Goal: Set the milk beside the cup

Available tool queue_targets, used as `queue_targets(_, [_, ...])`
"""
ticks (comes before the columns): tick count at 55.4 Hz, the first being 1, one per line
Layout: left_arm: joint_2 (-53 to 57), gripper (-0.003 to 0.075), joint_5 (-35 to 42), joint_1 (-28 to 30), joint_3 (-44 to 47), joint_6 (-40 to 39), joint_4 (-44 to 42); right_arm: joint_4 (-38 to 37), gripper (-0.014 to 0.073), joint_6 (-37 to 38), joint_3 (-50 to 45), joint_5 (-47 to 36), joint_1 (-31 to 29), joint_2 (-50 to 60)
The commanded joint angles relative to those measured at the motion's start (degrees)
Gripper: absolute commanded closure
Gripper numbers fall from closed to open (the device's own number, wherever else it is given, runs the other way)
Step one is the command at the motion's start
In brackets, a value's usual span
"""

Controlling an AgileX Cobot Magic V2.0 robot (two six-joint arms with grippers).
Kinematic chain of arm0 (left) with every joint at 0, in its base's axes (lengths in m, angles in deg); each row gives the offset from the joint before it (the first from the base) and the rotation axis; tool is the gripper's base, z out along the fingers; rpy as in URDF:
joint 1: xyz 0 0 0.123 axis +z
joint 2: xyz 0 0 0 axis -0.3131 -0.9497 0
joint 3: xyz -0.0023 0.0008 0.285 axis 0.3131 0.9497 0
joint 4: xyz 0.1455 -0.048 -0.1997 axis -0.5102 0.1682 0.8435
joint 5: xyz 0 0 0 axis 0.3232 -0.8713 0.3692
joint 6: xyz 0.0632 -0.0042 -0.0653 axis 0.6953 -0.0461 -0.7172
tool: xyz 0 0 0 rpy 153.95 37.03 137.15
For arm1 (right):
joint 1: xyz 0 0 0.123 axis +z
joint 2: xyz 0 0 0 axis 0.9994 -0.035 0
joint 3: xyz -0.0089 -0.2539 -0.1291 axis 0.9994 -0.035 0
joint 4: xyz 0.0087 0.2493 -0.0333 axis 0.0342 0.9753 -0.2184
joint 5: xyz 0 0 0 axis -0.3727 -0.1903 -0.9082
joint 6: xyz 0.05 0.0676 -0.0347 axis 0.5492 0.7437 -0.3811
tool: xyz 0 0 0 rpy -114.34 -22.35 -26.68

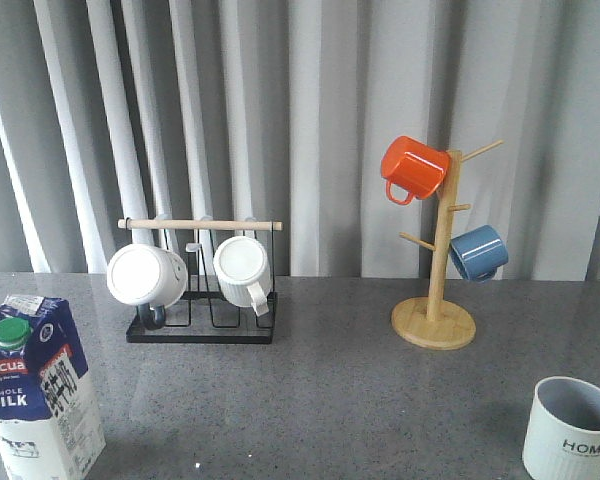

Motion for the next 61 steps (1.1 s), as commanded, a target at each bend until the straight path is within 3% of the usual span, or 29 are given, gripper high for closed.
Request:
queue_targets(1, [-0.31,0.0176,3.61,-0.42,-1.98,0.10,0.07,2.76,0.0034,-0.32,0.99,-9.37,-2.81,-2.31])
queue_targets(19, [-0.31,0.0176,3.49,-0.42,-1.98,2.59,0.13,-0.60,0.0034,-1.24,0.99,-14.16,-3.59,-14.72])
queue_targets(61, [-0.31,0.0176,3.49,-0.42,-1.98,2.53,0.30,-0.03,0.0034,-5.09,0.99,-40.67,-3.73,-33.84])
